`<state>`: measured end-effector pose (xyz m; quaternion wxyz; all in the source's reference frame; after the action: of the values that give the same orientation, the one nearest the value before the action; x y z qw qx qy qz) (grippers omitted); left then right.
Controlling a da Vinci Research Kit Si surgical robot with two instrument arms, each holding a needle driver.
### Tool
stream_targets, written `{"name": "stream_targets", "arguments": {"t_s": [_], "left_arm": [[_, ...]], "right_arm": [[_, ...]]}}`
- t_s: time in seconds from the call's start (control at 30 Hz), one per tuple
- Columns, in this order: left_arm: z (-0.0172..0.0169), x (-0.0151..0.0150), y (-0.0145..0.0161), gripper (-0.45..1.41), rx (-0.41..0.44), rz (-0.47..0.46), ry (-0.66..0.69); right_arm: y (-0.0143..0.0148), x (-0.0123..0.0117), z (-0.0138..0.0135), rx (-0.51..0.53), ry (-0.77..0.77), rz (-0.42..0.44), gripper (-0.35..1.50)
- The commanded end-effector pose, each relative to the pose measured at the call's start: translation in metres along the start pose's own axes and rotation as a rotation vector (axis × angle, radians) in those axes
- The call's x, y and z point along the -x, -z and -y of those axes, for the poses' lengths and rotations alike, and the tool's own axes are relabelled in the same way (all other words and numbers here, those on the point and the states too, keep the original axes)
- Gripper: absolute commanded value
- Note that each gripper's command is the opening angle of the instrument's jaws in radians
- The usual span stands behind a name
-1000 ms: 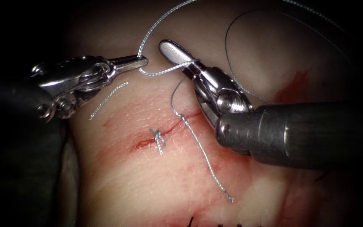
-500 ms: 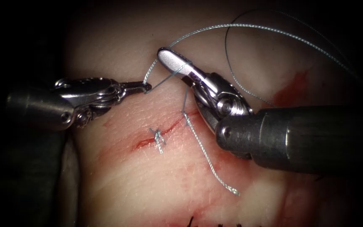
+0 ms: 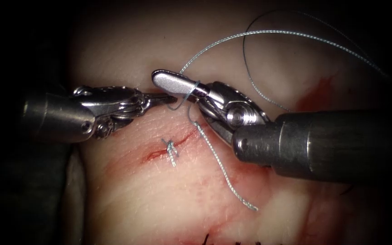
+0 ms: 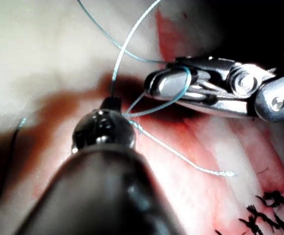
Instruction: Wound Closure
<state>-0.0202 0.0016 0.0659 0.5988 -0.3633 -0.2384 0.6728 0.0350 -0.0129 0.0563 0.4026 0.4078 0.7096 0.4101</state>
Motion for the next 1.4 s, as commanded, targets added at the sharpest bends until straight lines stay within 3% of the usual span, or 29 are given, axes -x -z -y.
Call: {"name": "stream_targets", "arguments": {"t_s": [0.03, 0.1, 0.27, 0.33, 0.7, 0.83, 1.07, 1.4], "left_arm": [[0.0000, 0.0002, -0.0009, -0.45, 0.004, 0.003, -0.004], [-0.0003, 0.0001, -0.0014, -0.45, 0.006, 0.009, -0.026], [-0.0005, 0.0001, -0.0019, -0.45, 0.018, 0.024, -0.065], [-0.0007, 0.0000, -0.0019, -0.45, 0.027, 0.035, -0.077], [-0.0026, -0.0009, -0.0021, -0.45, 0.090, 0.031, -0.114], [-0.0035, -0.0009, -0.0027, -0.45, 0.118, 0.025, -0.134], [-0.0039, -0.0009, -0.0034, -0.45, 0.158, 0.033, -0.165], [-0.0041, -0.0008, -0.0036, -0.45, 0.161, 0.037, -0.172]], "right_arm": [[-0.0003, 0.0002, -0.0003, -0.007, -0.002, 0.052, -0.35], [0.0002, 0.0005, 0.0001, -0.063, -0.022, 0.152, -0.35], [0.0013, 0.0009, 0.0008, -0.076, -0.062, 0.358, -0.35], [0.0020, 0.0010, 0.0010, 0.016, -0.074, 0.484, -0.35], [0.0040, 0.0006, 0.0017, 0.492, -0.013, 0.917, -0.35], [0.0045, 0.0013, 0.0018, 0.591, 0.013, 1.012, -0.35], [0.0045, 0.0023, 0.0026, 0.675, 0.056, 1.241, -0.35], [0.0045, 0.0018, 0.0044, 0.688, 0.137, 1.350, -0.35]]}}
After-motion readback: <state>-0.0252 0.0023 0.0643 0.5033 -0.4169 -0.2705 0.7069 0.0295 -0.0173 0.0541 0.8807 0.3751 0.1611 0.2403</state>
